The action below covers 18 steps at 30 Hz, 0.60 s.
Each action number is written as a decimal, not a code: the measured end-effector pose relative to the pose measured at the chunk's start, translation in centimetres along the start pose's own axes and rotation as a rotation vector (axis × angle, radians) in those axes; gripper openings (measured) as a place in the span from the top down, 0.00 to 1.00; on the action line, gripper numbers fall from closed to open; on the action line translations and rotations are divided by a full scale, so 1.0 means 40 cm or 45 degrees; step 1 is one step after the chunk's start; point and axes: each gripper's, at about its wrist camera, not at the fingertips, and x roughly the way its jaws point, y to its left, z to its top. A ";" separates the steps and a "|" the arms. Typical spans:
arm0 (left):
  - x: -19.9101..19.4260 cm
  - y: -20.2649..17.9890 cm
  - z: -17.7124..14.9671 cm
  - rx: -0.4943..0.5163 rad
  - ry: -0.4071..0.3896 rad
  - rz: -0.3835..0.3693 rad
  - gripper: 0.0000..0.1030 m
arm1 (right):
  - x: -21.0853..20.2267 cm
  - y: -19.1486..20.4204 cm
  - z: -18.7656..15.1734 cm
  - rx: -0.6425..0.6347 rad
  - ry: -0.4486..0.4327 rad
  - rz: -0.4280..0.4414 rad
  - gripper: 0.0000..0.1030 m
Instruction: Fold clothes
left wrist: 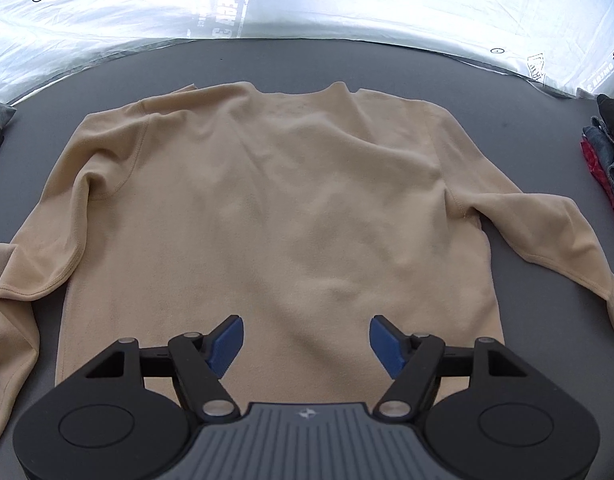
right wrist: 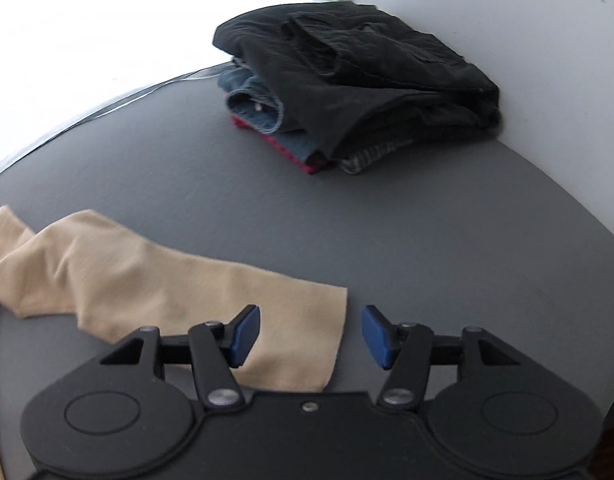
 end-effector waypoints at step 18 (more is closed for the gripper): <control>-0.130 0.177 -0.122 -0.250 -0.101 0.199 0.31 | 0.042 0.060 -0.036 -0.431 -0.042 -0.350 0.53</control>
